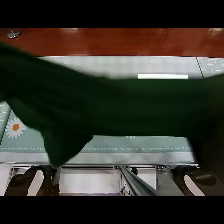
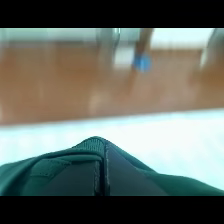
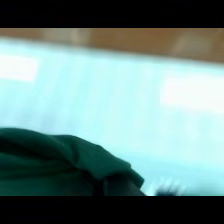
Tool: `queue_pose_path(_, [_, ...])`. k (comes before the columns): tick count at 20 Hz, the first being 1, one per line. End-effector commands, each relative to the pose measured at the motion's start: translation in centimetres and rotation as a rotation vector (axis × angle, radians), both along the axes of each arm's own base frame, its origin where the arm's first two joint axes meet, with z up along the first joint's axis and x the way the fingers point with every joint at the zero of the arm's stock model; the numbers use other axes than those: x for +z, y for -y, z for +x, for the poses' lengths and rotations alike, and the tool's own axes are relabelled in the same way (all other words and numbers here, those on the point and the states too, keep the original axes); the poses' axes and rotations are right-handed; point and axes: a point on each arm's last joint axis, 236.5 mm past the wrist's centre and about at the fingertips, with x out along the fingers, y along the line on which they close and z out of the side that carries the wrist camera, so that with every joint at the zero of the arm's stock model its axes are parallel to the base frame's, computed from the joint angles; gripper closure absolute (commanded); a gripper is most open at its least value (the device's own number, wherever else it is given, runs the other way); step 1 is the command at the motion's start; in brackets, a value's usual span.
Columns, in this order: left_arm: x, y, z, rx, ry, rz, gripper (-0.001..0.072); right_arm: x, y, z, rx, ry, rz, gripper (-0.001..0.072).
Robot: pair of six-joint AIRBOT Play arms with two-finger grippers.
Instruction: Fold the shirts.
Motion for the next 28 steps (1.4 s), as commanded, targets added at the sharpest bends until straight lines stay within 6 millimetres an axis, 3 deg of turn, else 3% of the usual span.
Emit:
queue_pose_path(1, [-10.7, -0.2, -0.9, -0.028, -0.361, -0.012, 0.0688, -10.4, -1.9, -0.4, 0.037, -0.266, 0.050, 0.0684])
queue_pose_path(5, [-23.0, -1.2, 1.9, 0.020, -0.605, -0.136, 0.0687, -24.1, -2.0, 3.5, -0.046, -0.450, 0.083, 0.0686])
queue_pose_path(7, [-27.6, -1.4, 3.5, 0.048, -0.680, -0.211, 0.0687, -28.6, -0.7, 5.9, -0.120, -0.507, 0.053, 0.0686])
queue_pose_path(9, [-31.1, -1.5, 5.4, 0.072, -0.743, -0.279, 0.0687, -31.0, 0.9, 9.3, -0.186, -0.531, 0.040, 0.0686])
queue_pose_path(12, [-34.3, -1.5, 9.2, 0.106, -0.756, -0.305, 0.0687, -33.6, 4.0, 15.1, -0.278, -0.565, 0.078, 0.0685])
queue_pose_path(17, [-37.7, 1.4, 13.9, 0.128, -0.763, -0.437, 0.0684, -36.2, 4.7, 22.8, -0.294, -0.694, 0.284, 0.0683])
queue_pose_path(18, [-37.6, 1.5, 14.5, 0.128, -0.765, -0.453, 0.0650, -36.2, 4.4, 23.6, -0.292, -0.722, 0.340, 0.0616])
queue_pose_path(19, [-37.4, 1.6, 15.0, 0.119, -0.769, -0.450, 0.0369, -35.9, 4.1, 24.1, -0.280, -0.746, 0.390, 0.0299])
queue_pose_path(20, [-36.9, 1.5, 15.2, 0.104, -0.776, -0.437, 0.0013, -35.1, 4.0, 24.4, -0.240, -0.753, 0.403, 0.0097])
queue_pose_path(22, [-35.7, -0.2, 14.4, 0.050, -0.807, -0.330, 0.0005, -33.5, 5.8, 23.7, -0.203, -0.757, 0.341, 0.0095])
queue_pose_path(24, [-35.2, -3.2, 12.9, 0.062, -0.872, -0.275, 0.0006, -33.1, 9.8, 21.1, -0.250, -0.792, 0.228, 0.0095])
queue_pose_path(26, [-36.5, -5.6, 10.2, 0.096, -0.970, -0.309, 0.0006, -33.9, 13.2, 17.7, -0.347, -0.831, 0.207, 0.0095])
queue_pose_path(28, [-39.6, -6.0, 7.1, 0.124, -1.082, -0.377, 0.0006, -36.2, 14.0, 15.1, -0.436, -0.819, 0.314, 0.0096])
